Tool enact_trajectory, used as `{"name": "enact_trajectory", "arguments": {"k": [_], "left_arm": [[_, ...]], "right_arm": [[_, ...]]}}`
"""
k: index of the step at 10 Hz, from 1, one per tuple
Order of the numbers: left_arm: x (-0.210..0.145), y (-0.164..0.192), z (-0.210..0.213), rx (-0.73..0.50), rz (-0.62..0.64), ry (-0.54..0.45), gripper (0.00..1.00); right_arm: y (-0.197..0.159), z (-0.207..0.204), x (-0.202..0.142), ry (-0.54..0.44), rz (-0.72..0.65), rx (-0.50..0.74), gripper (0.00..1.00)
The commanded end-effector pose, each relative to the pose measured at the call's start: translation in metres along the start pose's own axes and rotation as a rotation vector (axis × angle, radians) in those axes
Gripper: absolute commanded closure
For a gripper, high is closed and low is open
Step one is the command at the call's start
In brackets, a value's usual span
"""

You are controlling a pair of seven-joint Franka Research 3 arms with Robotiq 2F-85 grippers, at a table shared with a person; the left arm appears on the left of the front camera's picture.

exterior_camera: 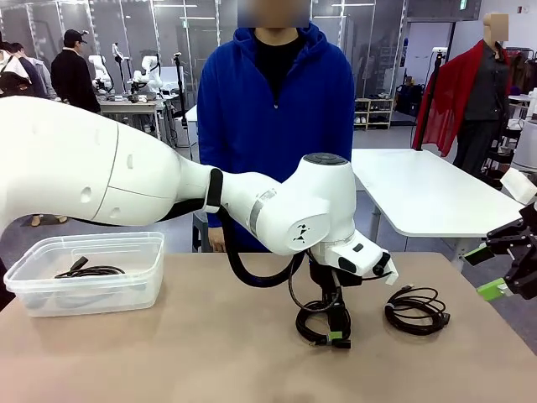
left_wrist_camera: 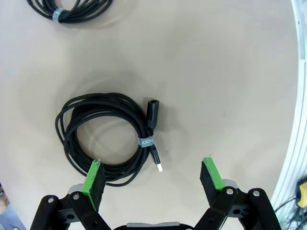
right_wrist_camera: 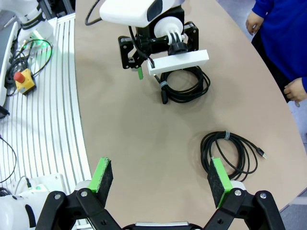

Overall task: Organize and store the cables.
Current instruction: Place the USB Extension Cable into the Organizing box.

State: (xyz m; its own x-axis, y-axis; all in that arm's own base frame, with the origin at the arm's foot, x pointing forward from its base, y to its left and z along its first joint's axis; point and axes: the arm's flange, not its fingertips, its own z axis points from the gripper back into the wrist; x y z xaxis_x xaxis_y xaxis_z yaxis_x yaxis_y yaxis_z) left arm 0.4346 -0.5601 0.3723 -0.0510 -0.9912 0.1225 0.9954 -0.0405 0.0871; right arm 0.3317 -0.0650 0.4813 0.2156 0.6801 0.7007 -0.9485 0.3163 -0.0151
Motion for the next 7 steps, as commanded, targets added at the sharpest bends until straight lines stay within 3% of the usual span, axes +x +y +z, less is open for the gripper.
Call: {"name": "enact_trajectory", "arguments": {"k": [1, 7], "left_arm": [[0.004, 0.007, -0.01, -0.062, -0.015, -0.025, 0.0], [0.006, 0.017, -0.048, -0.114, 0.013, 0.003, 0.0]], "right_arm": [[0.001, -0.001, 0.0, -0.013, -0.004, 0.004, 0.0], [0.001, -0.001, 0.0, -0.013, -0.004, 0.004, 0.0]]}}
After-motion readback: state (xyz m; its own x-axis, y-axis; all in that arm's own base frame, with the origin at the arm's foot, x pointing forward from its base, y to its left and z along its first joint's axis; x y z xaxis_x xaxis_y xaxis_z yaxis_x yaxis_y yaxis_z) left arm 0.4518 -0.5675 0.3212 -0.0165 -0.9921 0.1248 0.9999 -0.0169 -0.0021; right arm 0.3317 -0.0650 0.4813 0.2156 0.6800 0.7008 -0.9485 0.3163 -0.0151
